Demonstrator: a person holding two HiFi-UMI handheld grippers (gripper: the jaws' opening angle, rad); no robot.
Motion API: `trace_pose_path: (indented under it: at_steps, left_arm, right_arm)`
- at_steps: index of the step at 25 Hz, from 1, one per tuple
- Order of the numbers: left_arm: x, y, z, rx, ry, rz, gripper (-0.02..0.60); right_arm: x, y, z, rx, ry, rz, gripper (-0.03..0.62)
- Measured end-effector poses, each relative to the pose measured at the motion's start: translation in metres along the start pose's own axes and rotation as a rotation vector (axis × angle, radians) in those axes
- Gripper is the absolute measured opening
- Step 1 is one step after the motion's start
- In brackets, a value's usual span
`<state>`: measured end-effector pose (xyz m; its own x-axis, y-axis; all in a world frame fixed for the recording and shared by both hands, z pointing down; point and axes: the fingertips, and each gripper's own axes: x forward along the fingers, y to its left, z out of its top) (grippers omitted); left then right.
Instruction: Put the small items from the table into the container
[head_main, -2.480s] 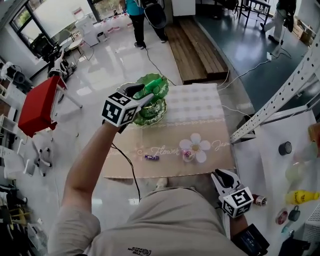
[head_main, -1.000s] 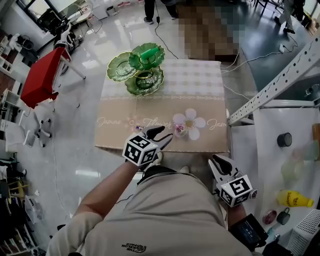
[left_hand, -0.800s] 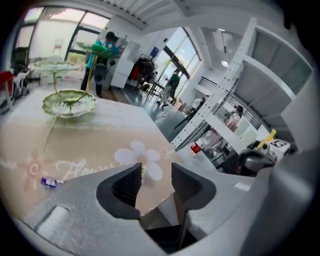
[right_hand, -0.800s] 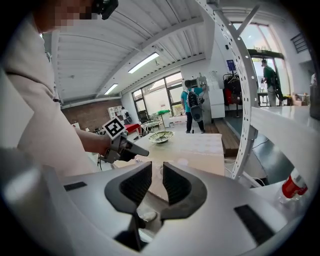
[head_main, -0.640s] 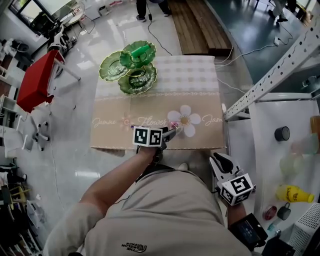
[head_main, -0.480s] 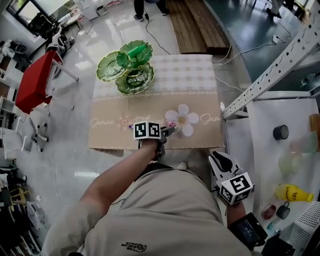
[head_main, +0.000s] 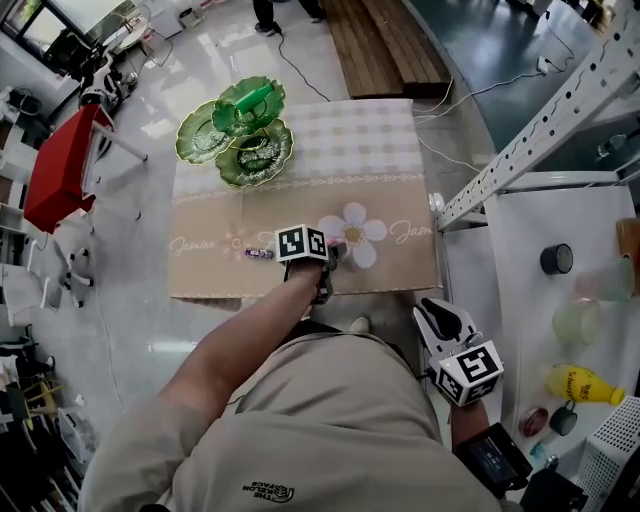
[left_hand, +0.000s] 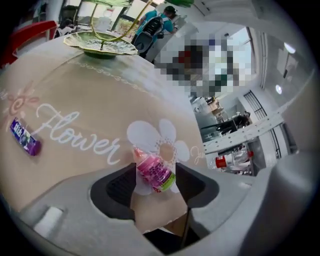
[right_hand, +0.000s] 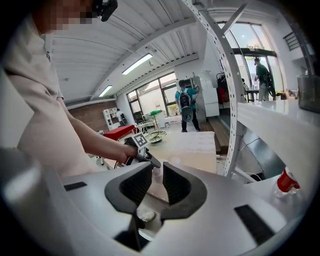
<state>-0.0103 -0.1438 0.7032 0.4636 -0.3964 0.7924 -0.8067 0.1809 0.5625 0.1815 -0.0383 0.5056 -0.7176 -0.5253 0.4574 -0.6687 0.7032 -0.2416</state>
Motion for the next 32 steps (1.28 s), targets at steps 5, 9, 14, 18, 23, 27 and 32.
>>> trace_pose_path:
  at_steps: [5,9,14,18,23,27,32]
  left_arm:
    - [0.013,-0.01,0.0,0.349,0.062,0.12,0.233]
    - [0.016,-0.017,-0.002,0.586,0.108,0.164,0.233]
    - [0.011,-0.021,-0.003,0.652,0.081,0.109,0.23]
    - [-0.005,-0.027,0.0,0.692,0.037,0.07,0.229]
    - [-0.035,-0.039,0.006,0.728,-0.017,0.013,0.227]
    - [-0.067,-0.051,0.015,0.77,-0.061,-0.032,0.225]
    - [-0.116,-0.08,0.028,0.832,-0.125,-0.106,0.225]
  right_arm:
    - [-0.002,-0.007,-0.001,0.02,-0.016,-0.005,0.077]
    - [-0.005,-0.006,-0.004,0.029,-0.017,-0.013,0.077]
    - [-0.007,-0.006,-0.006,0.033,-0.025,-0.02,0.077]
    - [-0.007,-0.003,-0.006,0.037,-0.027,-0.027,0.077]
    - [0.001,0.006,0.001,0.026,-0.027,-0.017,0.077]
    - [0.013,0.016,0.01,0.015,-0.027,-0.006,0.077]
    - [0.021,0.027,0.024,0.0,-0.016,0.007,0.077]
